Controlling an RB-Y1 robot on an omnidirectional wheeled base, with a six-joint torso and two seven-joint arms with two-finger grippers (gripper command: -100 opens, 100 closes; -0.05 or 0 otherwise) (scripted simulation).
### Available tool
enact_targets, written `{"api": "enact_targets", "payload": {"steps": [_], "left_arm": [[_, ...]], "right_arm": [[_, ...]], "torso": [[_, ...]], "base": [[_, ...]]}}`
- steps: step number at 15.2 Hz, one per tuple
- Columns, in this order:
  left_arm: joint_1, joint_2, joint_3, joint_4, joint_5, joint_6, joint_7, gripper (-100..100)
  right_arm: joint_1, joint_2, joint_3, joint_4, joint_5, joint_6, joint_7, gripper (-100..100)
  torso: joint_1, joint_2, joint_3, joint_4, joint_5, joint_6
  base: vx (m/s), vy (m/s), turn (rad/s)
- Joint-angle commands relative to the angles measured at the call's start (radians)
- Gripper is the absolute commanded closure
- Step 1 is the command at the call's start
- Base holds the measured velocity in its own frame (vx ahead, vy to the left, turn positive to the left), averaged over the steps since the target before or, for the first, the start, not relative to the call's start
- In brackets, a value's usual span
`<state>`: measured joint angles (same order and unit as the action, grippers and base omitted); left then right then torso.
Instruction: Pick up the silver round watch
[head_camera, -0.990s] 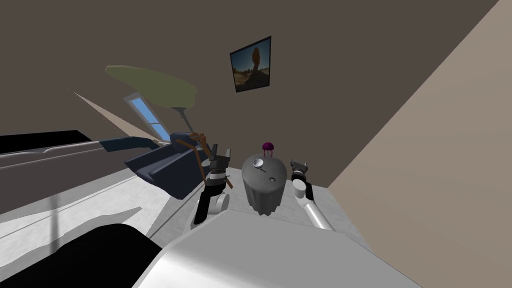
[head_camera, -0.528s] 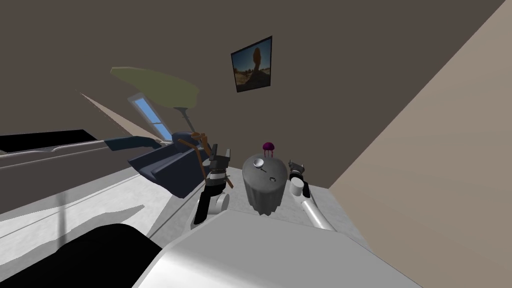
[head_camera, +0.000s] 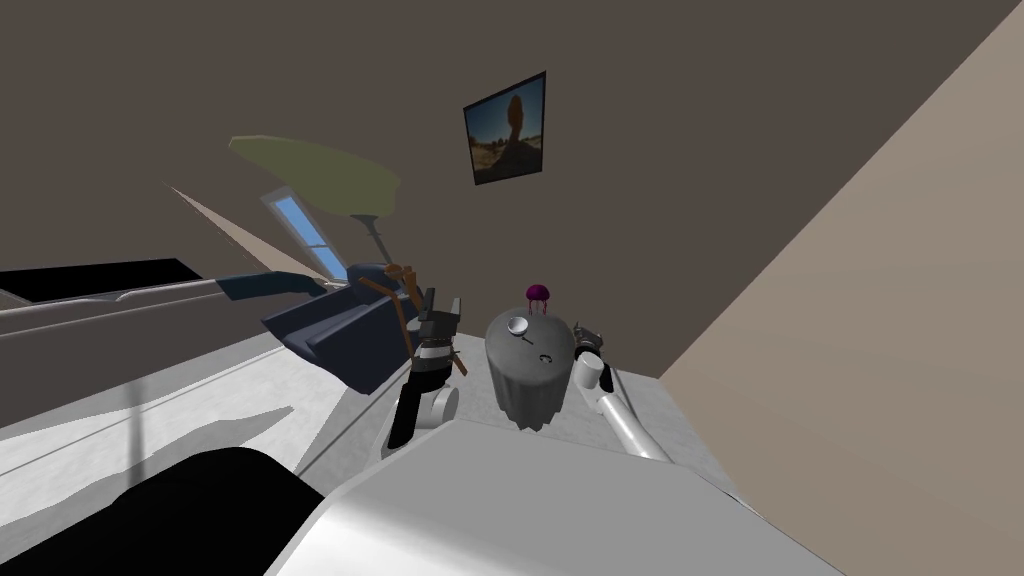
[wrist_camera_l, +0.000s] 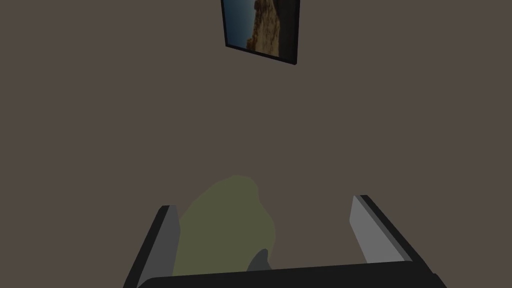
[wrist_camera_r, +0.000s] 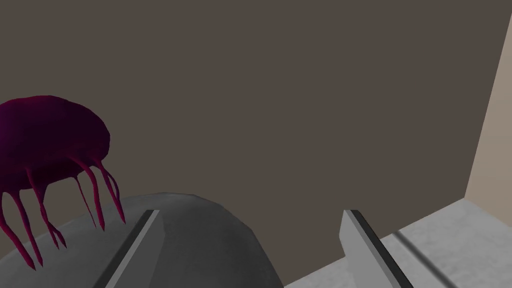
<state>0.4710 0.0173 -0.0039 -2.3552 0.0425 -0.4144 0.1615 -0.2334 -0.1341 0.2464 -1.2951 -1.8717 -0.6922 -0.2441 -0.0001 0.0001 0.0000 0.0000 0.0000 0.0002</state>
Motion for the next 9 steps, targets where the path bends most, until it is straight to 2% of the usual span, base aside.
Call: {"api": "enact_targets", "payload": {"steps": [1,2,6,7,8,9], "left_arm": [[0.000,0.000,0.000,0.000,0.000,0.000,0.000,0],[0.000,0.000,0.000,0.000,0.000,0.000,0.000,0],[0.000,0.000,0.000,0.000,0.000,0.000,0.000,0],[0.000,0.000,0.000,0.000,0.000,0.000,0.000,0],[0.000,0.000,0.000,0.000,0.000,0.000,0.000,0],[0.000,0.000,0.000,0.000,0.000,0.000,0.000,0]], "right_arm": [[-0.004,-0.001,-0.002,0.003,-0.038,0.001,0.002,-100],[-0.048,0.000,0.015,0.054,-0.066,-0.012,-0.004,-100],[-0.048,0.000,0.015,0.065,-0.150,-0.012,-0.004,-100],[-0.048,0.000,0.015,0.065,-0.151,-0.012,-0.004,-100],[-0.092,0.001,0.032,0.114,-0.188,-0.025,-0.009,-100],[-0.092,0.001,0.032,0.127,-0.206,-0.025,-0.009,-100]], "torso": [[0.000,0.000,0.000,0.000,0.000,0.000],[0.000,0.000,0.000,0.000,0.000,0.000],[0.000,0.000,0.000,0.000,0.000,0.000],[0.000,0.000,0.000,0.000,0.000,0.000],[0.000,0.000,0.000,0.000,0.000,0.000],[0.000,0.000,0.000,0.000,0.000,0.000]], "base": [[0.000,0.000,0.000],[-0.004,-0.002,0.038],[-0.003,-0.003,0.021],[0.000,0.000,0.000],[-0.004,-0.003,0.041],[-0.006,-0.007,0.059]]}}
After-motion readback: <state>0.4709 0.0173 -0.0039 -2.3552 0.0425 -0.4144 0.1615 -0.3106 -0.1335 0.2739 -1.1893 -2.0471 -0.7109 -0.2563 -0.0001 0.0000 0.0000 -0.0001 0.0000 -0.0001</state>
